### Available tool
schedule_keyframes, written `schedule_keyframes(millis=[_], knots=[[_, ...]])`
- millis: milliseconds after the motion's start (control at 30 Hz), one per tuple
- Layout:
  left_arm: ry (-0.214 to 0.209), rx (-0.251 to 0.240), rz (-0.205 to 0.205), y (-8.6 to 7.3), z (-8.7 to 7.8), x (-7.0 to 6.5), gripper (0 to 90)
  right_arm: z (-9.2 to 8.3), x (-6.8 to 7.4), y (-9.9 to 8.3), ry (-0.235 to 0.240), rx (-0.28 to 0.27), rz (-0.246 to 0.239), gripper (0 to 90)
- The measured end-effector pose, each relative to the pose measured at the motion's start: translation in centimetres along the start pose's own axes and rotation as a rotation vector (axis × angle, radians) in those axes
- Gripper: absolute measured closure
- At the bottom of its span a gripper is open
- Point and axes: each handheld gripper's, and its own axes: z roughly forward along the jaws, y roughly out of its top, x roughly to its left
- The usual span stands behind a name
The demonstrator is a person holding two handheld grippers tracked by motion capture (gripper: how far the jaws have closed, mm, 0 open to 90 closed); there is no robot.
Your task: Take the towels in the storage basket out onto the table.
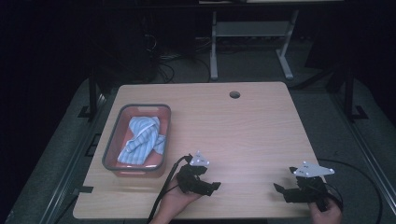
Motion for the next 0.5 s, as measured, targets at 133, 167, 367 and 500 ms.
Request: schedule_keyframes(millis=[133, 167, 367, 500], knots=[[-0.001, -0.007, 0.007, 1.0, -0.1, 0.1, 25.9, -0.1, 0.0, -0.1, -0.009, -0.002, 0.007, 13.9], [-0.001, -0.007, 0.007, 1.0, -0.1, 0.1, 25.7, -0.1, 0.0, -0.1, -0.009, -0.002, 0.007, 13.9], [0.01, 0.006, 0.011, 2.5, -0.7, 1.2, 24.0, 0.0, 0.1, 0.0, -0.011, 0.003, 0.001, 13.8], [0.007, 0.001, 0.007, 3.4, -1.2, 1.9, 23.3, 0.0, 0.2, 0.0, -0.009, 0.003, 0.0, 13.9]])
